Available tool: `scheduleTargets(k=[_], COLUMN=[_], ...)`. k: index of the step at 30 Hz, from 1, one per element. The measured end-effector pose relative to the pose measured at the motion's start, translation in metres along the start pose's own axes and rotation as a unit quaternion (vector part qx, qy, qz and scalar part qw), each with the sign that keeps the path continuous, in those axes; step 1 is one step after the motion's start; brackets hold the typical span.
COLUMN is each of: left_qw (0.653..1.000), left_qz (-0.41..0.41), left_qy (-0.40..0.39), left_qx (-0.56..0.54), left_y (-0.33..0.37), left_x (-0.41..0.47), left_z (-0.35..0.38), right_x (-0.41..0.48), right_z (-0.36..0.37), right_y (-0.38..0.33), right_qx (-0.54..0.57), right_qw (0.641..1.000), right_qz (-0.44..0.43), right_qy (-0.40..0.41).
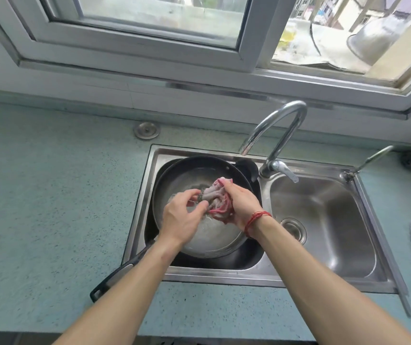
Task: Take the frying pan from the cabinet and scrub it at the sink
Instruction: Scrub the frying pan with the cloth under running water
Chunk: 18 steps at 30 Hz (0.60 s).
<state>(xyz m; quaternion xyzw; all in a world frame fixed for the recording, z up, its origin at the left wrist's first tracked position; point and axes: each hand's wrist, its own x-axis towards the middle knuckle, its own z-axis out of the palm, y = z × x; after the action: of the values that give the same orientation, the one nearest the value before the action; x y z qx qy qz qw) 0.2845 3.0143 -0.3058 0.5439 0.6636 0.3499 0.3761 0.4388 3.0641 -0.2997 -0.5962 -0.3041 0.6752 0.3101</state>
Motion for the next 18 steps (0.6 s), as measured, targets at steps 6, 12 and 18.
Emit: scheduleTargets(k=[6, 12, 18], left_qw=[0.996, 0.997, 0.997], left_qz=[-0.021, 0.001, 0.057], left_qy=[-0.042, -0.057, 0.035], left_qx=[-0.076, -0.056, -0.028], left_y=[0.024, 0.035, 0.048], left_x=[0.001, 0.002, 0.003], left_z=[0.006, 0.001, -0.001], right_x=[-0.023, -0.043, -0.051], right_z=[0.009, 0.012, 0.01], right_y=[-0.009, -0.025, -0.036], right_qx=[0.016, 0.05, 0.025], right_qw=[1.0, 0.998, 0.999], right_qz=[-0.012, -0.007, -0.03], right_qy=[0.01, -0.029, -0.027])
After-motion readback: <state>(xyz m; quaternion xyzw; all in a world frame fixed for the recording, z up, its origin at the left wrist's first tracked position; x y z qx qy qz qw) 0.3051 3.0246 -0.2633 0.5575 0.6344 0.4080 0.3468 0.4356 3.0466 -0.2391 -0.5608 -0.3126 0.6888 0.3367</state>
